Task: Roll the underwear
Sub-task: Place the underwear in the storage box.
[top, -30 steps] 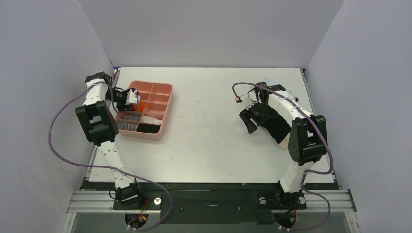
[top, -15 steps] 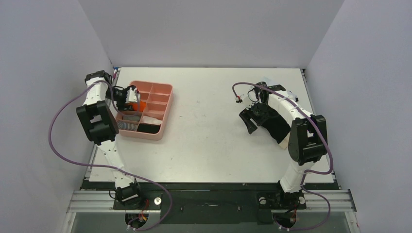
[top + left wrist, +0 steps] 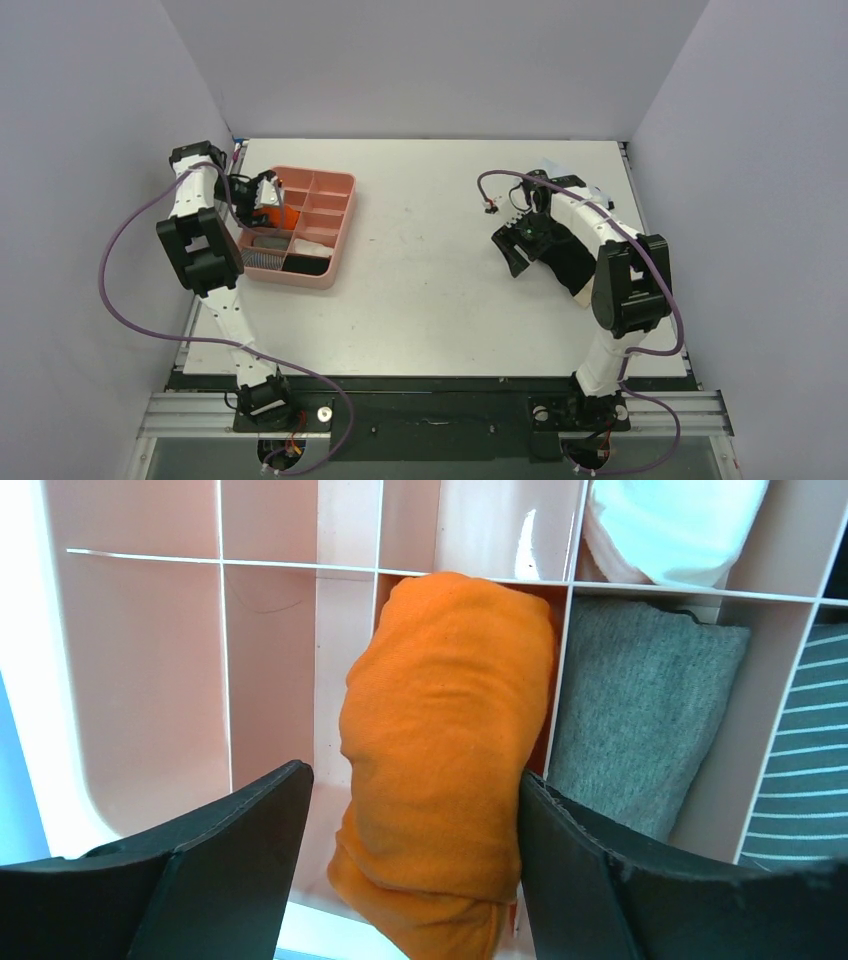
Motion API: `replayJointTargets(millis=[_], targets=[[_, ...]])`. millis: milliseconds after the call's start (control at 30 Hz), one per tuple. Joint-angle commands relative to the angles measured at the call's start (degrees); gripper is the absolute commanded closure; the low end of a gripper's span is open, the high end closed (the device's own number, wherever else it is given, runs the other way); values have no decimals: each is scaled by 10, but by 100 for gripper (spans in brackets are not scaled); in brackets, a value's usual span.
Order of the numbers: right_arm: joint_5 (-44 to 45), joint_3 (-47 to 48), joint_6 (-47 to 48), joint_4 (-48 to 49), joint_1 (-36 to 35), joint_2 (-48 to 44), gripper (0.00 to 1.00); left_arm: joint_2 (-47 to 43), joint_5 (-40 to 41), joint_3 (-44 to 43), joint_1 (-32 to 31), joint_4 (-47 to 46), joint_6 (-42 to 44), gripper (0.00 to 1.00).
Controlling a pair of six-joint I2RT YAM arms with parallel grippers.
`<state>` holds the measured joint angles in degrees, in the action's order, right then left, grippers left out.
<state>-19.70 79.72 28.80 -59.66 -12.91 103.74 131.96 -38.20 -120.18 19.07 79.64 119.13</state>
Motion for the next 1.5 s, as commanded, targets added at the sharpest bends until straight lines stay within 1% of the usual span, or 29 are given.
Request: replayJointTargets(millis=[0, 300, 533, 800, 933, 1000, 1200, 1300, 1467], targets=[[10, 10, -7, 5, -6, 6, 38, 4, -8, -29, 10, 42, 77, 30], [12, 11, -7, 7, -10, 12, 38, 11, -9, -60, 12, 66, 76, 30], [12, 11, -7, 8, -15, 17, 38, 4, -7, -57, 16, 75, 82, 30], [14, 9, -7, 9, -17, 17, 38, -9, -22, -47, 18, 84, 84, 29], [15, 8, -7, 10, -18, 17, 38, -16, -28, -44, 18, 95, 86, 26], [16, 8, -7, 11, -18, 16, 38, -19, -32, -43, 18, 98, 87, 23], [17, 6, -6, 10, -21, 17, 38, -30, -53, -43, 18, 114, 80, 22], [17, 5, -5, 12, -20, 16, 38, -31, -67, -51, 17, 113, 63, 23], [16, 3, -5, 12, -20, 14, 38, -17, -88, -85, 17, 109, 37, 30]])
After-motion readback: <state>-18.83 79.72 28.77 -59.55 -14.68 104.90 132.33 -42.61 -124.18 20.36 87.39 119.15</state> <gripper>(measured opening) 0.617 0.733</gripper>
